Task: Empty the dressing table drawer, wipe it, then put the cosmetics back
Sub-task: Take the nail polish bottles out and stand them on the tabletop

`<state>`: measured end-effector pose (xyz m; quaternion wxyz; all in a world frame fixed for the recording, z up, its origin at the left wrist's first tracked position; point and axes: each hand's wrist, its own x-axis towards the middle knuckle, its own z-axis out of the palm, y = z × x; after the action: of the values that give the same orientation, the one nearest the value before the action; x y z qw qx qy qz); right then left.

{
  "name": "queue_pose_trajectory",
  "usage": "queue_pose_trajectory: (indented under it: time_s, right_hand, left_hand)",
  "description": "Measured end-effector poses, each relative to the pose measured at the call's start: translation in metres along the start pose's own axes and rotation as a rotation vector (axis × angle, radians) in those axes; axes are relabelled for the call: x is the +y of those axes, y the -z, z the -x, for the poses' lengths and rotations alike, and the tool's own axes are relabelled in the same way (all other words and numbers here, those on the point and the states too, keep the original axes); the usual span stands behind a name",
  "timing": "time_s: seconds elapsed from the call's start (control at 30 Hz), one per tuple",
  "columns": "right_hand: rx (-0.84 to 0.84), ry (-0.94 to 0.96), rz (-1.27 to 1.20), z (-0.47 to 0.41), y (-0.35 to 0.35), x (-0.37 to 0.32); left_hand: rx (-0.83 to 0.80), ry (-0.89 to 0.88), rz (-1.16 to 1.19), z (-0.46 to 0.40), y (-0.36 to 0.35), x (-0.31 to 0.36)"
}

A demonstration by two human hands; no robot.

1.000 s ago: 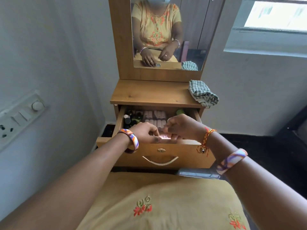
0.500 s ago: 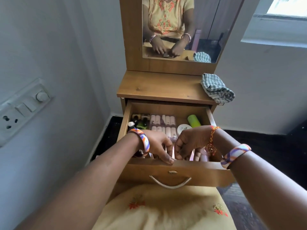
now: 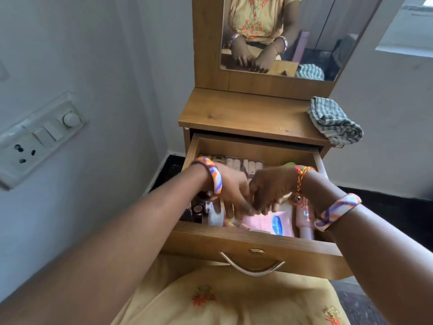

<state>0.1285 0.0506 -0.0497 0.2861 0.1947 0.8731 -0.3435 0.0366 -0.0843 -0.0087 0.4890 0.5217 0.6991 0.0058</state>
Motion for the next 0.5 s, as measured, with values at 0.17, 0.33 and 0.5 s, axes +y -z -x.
queue_pose_trajectory:
  time_s: [0.17, 0.33, 0.5]
  right_hand:
    - [0.471, 0.109, 0.116, -0.005, 0.002, -0.052]
    - [0.575, 0.133, 0.45, -0.031, -0.009, -0.063]
    - [0.608, 0.126, 0.602, -0.055, -0.014, -0.055]
  left_hand:
    - [0.659, 0.2, -0.412, -0.004, 0.041, -0.023]
    - [0.7, 0.35, -0.617, -0.02, 0.042, -0.038]
    - [0.67, 0.396, -0.732, -0.034, 0.04, -0.042]
